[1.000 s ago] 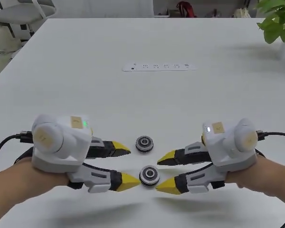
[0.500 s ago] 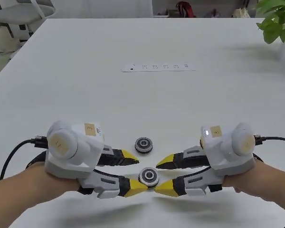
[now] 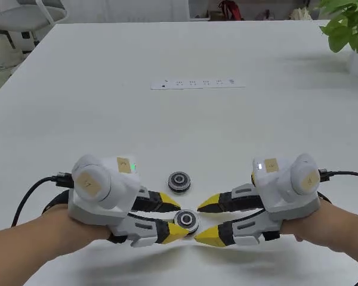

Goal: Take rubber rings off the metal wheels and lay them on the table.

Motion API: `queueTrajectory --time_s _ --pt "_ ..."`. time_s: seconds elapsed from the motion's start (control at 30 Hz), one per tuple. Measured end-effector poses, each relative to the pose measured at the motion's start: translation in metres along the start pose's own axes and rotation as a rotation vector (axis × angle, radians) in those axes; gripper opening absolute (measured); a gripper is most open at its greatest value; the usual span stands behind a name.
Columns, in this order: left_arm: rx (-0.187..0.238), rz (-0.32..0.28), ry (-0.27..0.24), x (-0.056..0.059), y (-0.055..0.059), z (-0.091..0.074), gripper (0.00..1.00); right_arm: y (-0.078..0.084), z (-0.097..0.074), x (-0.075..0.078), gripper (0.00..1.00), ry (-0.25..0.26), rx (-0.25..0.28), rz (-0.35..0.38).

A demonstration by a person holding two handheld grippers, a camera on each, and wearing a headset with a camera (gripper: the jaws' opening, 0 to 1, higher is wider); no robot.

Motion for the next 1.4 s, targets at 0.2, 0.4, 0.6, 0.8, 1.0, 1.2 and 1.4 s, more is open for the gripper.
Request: queueTrajectory --time_s 0.2,0.4,0.6,0.8,1.0,1.2,1.4 --pt "-0.012 0.015 -0.002 0.000 -0.002 0.008 0.21 0.001 -0.001 0.001 0.31 0.005 0.000 0.003" --pt "-0.035 0.043 -0.039 -0.004 0.000 0.010 0.14 0.002 0.000 0.001 0.31 0.005 0.001 0.008" --pt "-0.026 0.052 -0.047 -0.003 0.001 0.008 0.14 -0.001 0.002 0.000 0.31 0.011 0.009 0.009" --pt "-0.012 0.039 -0.065 -0.003 0.001 0.008 0.13 -0.005 0.006 0.003 0.30 0.036 0.032 0.040" --pt "-0.001 0.044 -0.071 -0.003 0.001 0.008 0.13 -0.004 0.010 -0.001 0.29 0.039 0.025 0.028" --pt "0.002 0.045 -0.080 -0.002 0.001 0.008 0.13 -0.007 0.012 -0.001 0.28 0.050 0.037 0.030" --pt "-0.001 0.055 -0.083 -0.002 0.001 0.008 0.13 -0.006 0.012 -0.003 0.25 0.046 0.030 0.022"
Point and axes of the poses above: the centre of the closed fingertips' face, and the gripper's own axes: z roughly forward along the fingers, x roughly to its right, y roughly out of its underside, the point moved 2 cm from there along -z, roughly backward along the fingers, and after that the axes turned 15 degrees about y, right-handed, at the moved point
